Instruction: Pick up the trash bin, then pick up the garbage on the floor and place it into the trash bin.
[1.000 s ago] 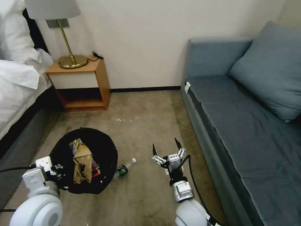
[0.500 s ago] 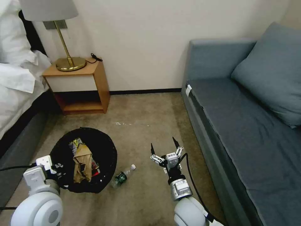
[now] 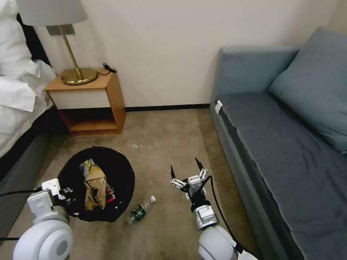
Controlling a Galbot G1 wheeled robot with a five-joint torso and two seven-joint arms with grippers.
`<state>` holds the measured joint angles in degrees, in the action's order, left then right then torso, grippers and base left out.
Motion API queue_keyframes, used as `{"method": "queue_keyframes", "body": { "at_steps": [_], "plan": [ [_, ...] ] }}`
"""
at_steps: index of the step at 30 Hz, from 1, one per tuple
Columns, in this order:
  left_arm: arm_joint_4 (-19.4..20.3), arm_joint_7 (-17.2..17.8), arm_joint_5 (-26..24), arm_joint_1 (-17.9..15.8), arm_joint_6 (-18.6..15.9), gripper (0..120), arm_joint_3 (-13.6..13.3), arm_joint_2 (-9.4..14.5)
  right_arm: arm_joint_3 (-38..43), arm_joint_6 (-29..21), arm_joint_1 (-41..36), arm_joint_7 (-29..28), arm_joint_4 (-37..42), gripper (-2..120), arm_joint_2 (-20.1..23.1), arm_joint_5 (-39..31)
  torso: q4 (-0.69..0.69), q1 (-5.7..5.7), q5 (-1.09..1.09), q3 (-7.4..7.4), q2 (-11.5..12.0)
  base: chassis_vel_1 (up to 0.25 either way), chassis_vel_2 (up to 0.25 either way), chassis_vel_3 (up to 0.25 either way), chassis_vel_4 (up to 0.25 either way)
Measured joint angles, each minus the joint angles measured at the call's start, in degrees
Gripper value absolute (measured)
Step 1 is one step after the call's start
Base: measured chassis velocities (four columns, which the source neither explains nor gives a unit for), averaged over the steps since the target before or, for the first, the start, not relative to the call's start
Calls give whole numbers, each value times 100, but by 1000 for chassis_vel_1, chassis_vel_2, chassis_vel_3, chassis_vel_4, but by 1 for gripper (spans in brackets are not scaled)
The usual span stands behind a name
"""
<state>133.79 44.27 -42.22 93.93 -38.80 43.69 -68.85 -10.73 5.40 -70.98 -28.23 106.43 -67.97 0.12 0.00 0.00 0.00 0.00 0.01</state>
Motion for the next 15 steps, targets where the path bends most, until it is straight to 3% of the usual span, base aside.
{"method": "queue_keyframes", "body": {
  "at_steps": [10,15],
  "plan": [
    [-3,16,13,-3,-1,1,-4,-40,-134,16,241,22,-107,100,54,-75,0,0,0,0,0,-67,67,69,-69],
    [-5,18,19,-9,0,1,-4,-51,-163,292,379,300,-276,100,99,-191,1,0,0,0,0,-52,62,70,-58]
  ]
}}
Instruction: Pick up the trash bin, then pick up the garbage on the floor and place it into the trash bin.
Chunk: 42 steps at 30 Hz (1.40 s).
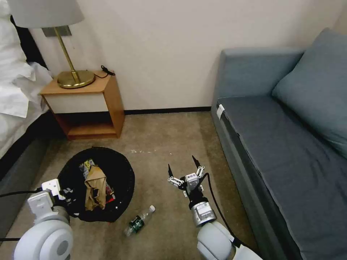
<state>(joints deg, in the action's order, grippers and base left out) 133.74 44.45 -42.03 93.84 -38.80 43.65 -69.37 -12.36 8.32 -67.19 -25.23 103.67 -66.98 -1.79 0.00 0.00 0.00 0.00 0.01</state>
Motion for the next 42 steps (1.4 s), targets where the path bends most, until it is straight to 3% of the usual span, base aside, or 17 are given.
{"method": "queue_keyframes", "body": {
  "at_steps": [4,7,8,10,12,13,15,16,17,18,21,28,34,42],
  "plan": [
    [0,1,1,-8,2,1,1,2,-15,59,415,808,-199,100,256,-291,0,0,-1,0,-1,0,0,0,0],
    [8,2,-2,-5,6,1,18,14,-190,-282,1081,1908,-529,100,665,-731,-1,0,-1,0,-1,0,0,0,0],
    [8,2,-2,-5,6,1,18,14,-190,-282,1081,1908,-529,100,665,-731,-1,0,-1,0,-1,0,0,0,0],
    [15,2,-3,6,9,1,29,14,-393,-578,1590,2492,-790,100,858,-952,1,0,-1,0,-1,0,0,0,0],
    [29,2,-4,14,12,1,62,2,-848,-851,2548,3550,-1327,100,1026,-1193,-1,0,1,1,-1,0,0,0,0],
    [29,2,-4,14,12,1,62,2,-848,-851,2548,3550,-1327,100,1026,-1193,-1,0,1,1,-1,0,0,0,0],
    [50,2,-30,25,7,1,105,-19,-1281,-1077,3275,4698,-1893,100,989,-1198,-1,0,1,1,-1,0,0,0,0],
    [50,2,-30,25,7,1,105,-19,-1281,-1077,3275,4698,-1893,100,989,-1198,-1,0,1,1,-1,0,0,0,0],
    [55,1,-37,27,2,1,124,-24,-1446,-1119,3533,5190,-2159,100,926,-1089,-2,0,0,1,-1,0,0,0,0],
    [57,2,-44,29,-1,1,150,-26,-1619,-1064,3810,5766,-2490,100,822,-906,-1,0,0,1,0,0,0,0,0],
    [61,2,-58,33,-5,1,198,-27,-1942,-792,4264,6473,-3002,100,601,-442,-2,0,0,1,0,0,0,0,0],
    [74,2,-68,41,-6,1,254,-24,-2457,-283,4588,7417,-3255,100,295,94,-1,0,0,0,0,0,0,0,0],
    [78,2,-62,43,-6,1,256,-55,-2635,-70,4587,7698,-3170,100,208,644,0,0,1,0,-1,0,0,0,0],
    [169,3,-12,157,6,1,334,-148,-3031,135,4654,7860,-3438,100,-402,1219,0,-1,2,0,0,0,0,0,0]
  ]
}}
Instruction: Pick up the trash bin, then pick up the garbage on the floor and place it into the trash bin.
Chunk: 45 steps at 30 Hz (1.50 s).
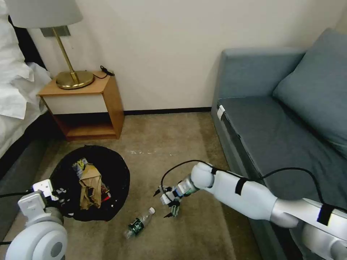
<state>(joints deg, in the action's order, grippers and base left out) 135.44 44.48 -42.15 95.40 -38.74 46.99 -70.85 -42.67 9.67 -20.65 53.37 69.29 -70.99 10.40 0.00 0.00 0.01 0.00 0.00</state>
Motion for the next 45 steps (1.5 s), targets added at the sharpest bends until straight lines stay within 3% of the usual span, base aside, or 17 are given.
{"method": "queue_keyframes", "body": {
  "at_steps": [7,22,25,31,45],
  "plan": [
    [71,-4,-6,75,7,1,141,-57,-88,70,96,442,-541,100,-891,457,-1,0,-1,0,0,0,0,0,0],
    [78,-16,11,84,16,1,150,-123,-178,162,-98,436,-1269,100,-1717,1124,0,0,-1,0,0,0,0,0,0],
    [89,-17,16,86,19,1,143,-143,-63,308,-187,426,-1730,100,-2005,1446,0,0,0,0,0,0,0,0,0],
    [104,-28,44,134,44,1,137,-150,79,545,-195,373,-2251,100,-2143,1876,0,0,-1,0,0,0,0,0,0],
    [185,-37,67,193,47,1,135,-194,187,712,-261,42,-2939,100,-2126,1944,1,0,-2,0,0,0,0,0,0]
  ]
}}
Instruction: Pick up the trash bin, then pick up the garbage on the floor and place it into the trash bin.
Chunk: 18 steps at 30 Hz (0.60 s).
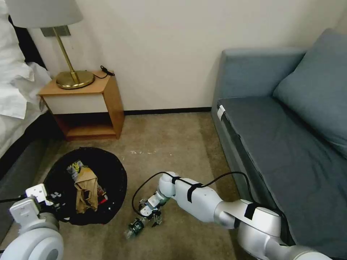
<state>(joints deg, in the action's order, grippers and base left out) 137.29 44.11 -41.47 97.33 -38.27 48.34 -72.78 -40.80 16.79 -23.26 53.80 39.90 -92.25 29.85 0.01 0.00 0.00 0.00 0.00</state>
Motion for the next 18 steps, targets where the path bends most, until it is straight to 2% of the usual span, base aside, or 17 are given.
{"method": "queue_keyframes", "body": {
  "at_steps": [10,18],
  "plan": [
    [78,-2,37,75,13,1,42,-65,156,109,25,-431,-604,100,9,88,0,0,0,0,0,0,0,0,0],
    [101,-4,37,109,26,1,98,-71,137,105,82,-537,-615,100,9,-73,-1,0,0,0,0,0,0,0,0]
  ]
}}
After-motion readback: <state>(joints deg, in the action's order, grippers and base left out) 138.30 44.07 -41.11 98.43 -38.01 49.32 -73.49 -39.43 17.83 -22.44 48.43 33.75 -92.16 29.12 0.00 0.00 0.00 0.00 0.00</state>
